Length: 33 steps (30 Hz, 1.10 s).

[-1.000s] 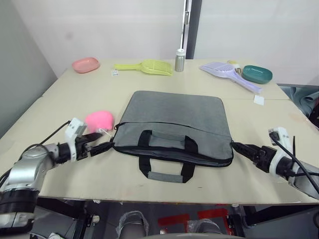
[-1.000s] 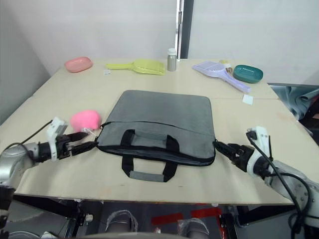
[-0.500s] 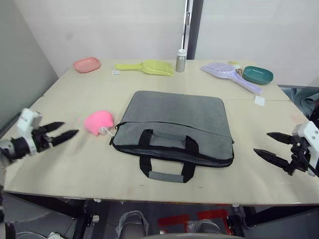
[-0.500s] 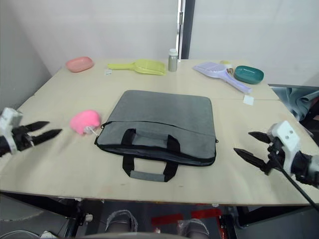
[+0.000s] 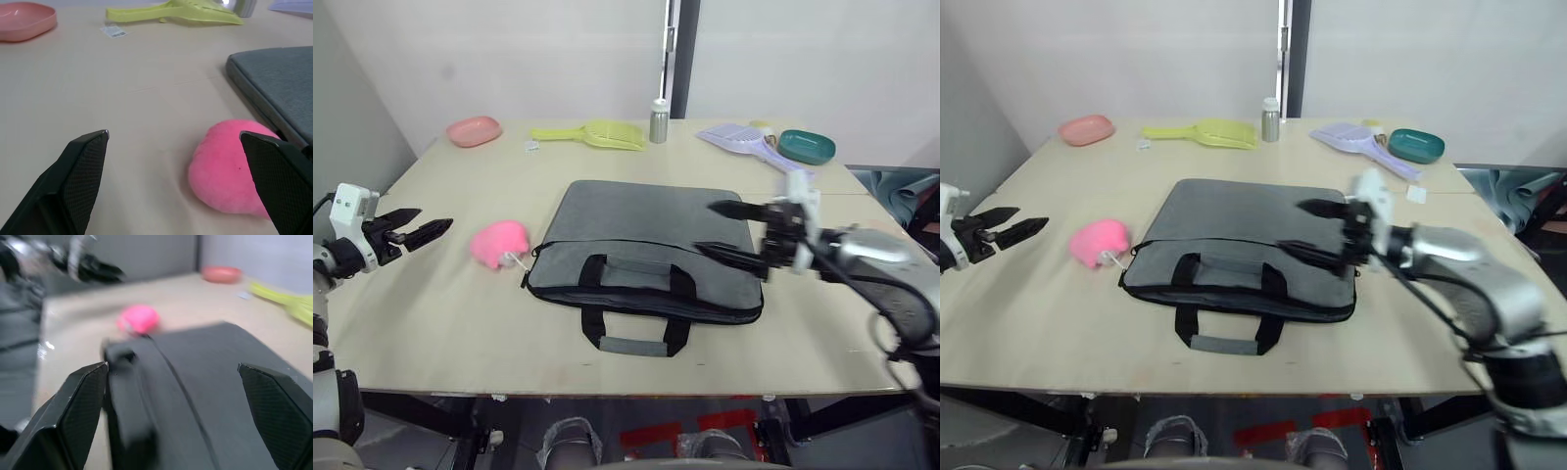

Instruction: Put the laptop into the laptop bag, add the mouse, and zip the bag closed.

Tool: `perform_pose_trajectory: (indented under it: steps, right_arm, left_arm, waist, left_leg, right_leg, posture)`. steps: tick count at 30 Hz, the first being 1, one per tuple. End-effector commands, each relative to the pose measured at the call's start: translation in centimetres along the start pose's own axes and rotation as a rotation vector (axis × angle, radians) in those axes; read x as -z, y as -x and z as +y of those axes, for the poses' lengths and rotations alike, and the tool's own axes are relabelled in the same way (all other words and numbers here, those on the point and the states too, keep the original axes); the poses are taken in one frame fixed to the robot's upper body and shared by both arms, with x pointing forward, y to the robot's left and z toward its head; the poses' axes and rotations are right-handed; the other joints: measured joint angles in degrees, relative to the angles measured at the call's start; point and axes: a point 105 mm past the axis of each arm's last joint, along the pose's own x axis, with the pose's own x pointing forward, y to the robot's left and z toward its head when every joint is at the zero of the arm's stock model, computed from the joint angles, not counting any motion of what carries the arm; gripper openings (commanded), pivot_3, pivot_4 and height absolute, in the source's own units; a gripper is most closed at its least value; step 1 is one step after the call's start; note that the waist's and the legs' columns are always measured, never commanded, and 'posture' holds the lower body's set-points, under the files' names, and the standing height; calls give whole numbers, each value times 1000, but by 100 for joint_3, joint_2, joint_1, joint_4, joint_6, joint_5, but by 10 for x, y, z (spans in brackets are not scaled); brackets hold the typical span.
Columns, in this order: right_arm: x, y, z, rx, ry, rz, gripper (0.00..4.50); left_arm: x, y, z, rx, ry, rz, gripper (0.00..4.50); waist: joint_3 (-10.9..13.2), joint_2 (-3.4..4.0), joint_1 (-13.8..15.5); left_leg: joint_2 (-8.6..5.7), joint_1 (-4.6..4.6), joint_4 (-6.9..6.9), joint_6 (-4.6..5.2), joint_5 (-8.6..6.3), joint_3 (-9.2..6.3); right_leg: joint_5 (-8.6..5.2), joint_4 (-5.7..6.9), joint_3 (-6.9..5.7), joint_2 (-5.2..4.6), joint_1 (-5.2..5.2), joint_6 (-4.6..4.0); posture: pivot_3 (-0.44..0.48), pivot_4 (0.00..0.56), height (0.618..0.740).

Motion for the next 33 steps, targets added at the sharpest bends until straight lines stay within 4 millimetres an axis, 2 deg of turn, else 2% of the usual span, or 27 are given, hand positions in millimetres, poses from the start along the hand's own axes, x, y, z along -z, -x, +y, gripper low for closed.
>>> perform_pose_trajectory:
  steps: [1,9,11,15,20,23,26,27,30,31,33]
  right_arm:
    - [3,-21,1,-42,74,29,2922]
    - [34,-73,-19,-58,140,71,93]
    - [43,-82,-28,-26,132,96,38]
    - [63,-86,-39,-4,124,149,38]
    - [82,-86,-33,-27,93,195,38]
    - [86,-86,-28,-33,80,199,38]
    - [87,-84,-27,-30,77,202,38]
    - [88,-84,-27,-27,77,204,0]
    - [90,-82,-28,-23,74,214,0]
    - [92,-81,-28,-21,75,223,0]
    - [96,-81,-28,-18,74,234,0]
  left_arm:
    - [-13,-5,-4,38,-41,5,4500]
    - [-17,-32,-22,134,-43,32,4500]
    - [-16,-39,-26,150,-55,54,4500]
    - [-6,-47,-25,126,-95,135,4500]
    - [18,-51,-28,133,-98,264,4500]
    - [35,-48,-33,178,-79,336,4500]
    - [40,-43,-37,225,-43,356,4500]
    - [39,-42,-38,232,-31,353,3976]
    - [37,-38,-39,260,-18,357,3096]
    - [37,-36,-40,267,-19,359,2590]
    - [36,-33,-39,271,-22,359,1977]
  waist:
    - [-3,-5,44]
    - [-9,-18,12]
    - [-9,-20,-5]
    - [-9,-21,-8]
    - [-9,-22,-4]
    - [-12,-28,-4]
    - [-13,-30,-5]
    - [-13,-30,-7]
    - [-13,-29,-5]
    - [-13,-30,-5]
    - [-13,-29,-5]
  left_leg:
    - [-3,-1,0,-2,0,0]
    - [-1,-2,14,-14,0,-9]
    - [0,-2,16,-33,11,-11]
    - [-1,-7,17,-39,15,-11]
    - [-1,-15,13,-41,16,-15]
    - [0,-14,15,-41,16,-19]
    - [0,-8,15,-41,16,-19]
    - [0,-5,15,-41,16,-19]
    - [0,-1,15,-42,16,-19]
    - [0,-1,15,-42,16,-19]
    - [0,-1,15,-42,16,-18]
  right_leg:
    - [0,1,-1,-3,1,-1]
    - [0,29,-4,-3,-3,-1]
    - [0,35,-4,-2,-4,-2]
    - [-1,35,-5,-2,-6,-3]
    - [-1,26,-11,0,-9,-3]
    - [-1,28,-12,0,-7,-4]
    - [-2,32,-11,-1,-3,-5]
    - [-2,36,-10,-1,-3,-5]
    - [-3,43,-9,-1,-3,-7]
    - [-3,43,-9,-1,-3,-8]
    - [-3,42,-8,-1,-3,-8]
  posture:
    - [0,150,740]
    - [0,150,740]
    - [0,150,740]
    - [0,150,740]
    - [0,150,740]
    - [0,150,740]
    - [0,150,740]
    - [0,150,740]
    - [0,150,740]
    - [0,150,740]
    - [0,150,740]
